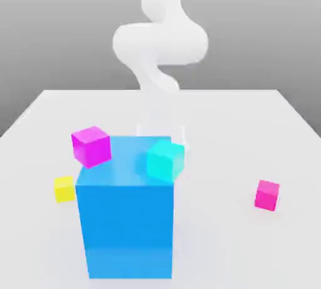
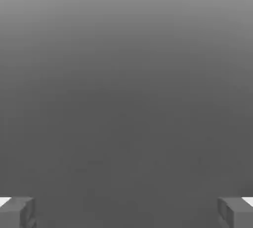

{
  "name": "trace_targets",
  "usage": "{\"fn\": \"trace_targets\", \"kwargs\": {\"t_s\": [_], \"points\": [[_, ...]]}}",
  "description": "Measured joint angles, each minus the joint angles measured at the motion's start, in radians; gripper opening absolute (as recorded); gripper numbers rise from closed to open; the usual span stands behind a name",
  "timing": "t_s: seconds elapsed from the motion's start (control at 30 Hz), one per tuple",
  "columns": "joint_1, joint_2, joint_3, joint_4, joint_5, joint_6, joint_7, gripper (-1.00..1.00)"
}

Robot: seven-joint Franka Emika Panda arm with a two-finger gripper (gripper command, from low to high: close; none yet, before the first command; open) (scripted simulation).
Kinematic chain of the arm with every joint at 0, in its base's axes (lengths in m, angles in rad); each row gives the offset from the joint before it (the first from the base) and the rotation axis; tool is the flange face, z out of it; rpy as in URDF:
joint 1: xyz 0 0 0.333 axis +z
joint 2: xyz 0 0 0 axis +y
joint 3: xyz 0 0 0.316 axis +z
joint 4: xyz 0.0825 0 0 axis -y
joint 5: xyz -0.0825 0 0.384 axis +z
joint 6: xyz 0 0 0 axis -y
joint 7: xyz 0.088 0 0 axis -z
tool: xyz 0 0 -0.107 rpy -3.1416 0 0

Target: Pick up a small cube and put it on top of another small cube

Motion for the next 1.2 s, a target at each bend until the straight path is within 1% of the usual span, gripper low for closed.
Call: {"fn": "trace_targets", "kwargs": {"t_s": [0.27,0.43,0.53,0.63,0.67,0.73,0.8,0.87,0.9,1.07,1.1,1.13,1.2], "points": [[0.199,0.299,0.095,-0.192,0.037,0.202,-0.155,0.0],[0.313,0.486,0.17,-0.311,0.042,0.328,-0.239,0.0],[0.369,0.596,0.22,-0.381,0.029,0.402,-0.276,0.0],[0.431,0.708,0.264,-0.451,-0.016,0.476,-0.29,0.0],[0.453,0.745,0.263,-0.461,-0.046,0.502,-0.277,0.0],[0.476,0.82,0.224,-0.459,-0.118,0.558,-0.233,0.0],[0.518,0.893,0.166,-0.447,-0.188,0.614,-0.182,0.0],[0.581,0.965,0.092,-0.433,-0.233,0.672,-0.148,0.0],[0.609,0.996,0.062,-0.427,-0.246,0.698,-0.138,-1.0],[0.608,0.996,0.062,-0.427,-0.248,0.698,-0.135,-1.0],[0.621,1.012,0.048,-0.424,-0.255,0.711,-0.13,-1.0],[0.613,1.002,0.056,-0.426,-0.253,0.703,-0.131,-1.0],[0.579,0.95,0.099,-0.437,-0.217,0.661,-0.16,-1.0]]}}
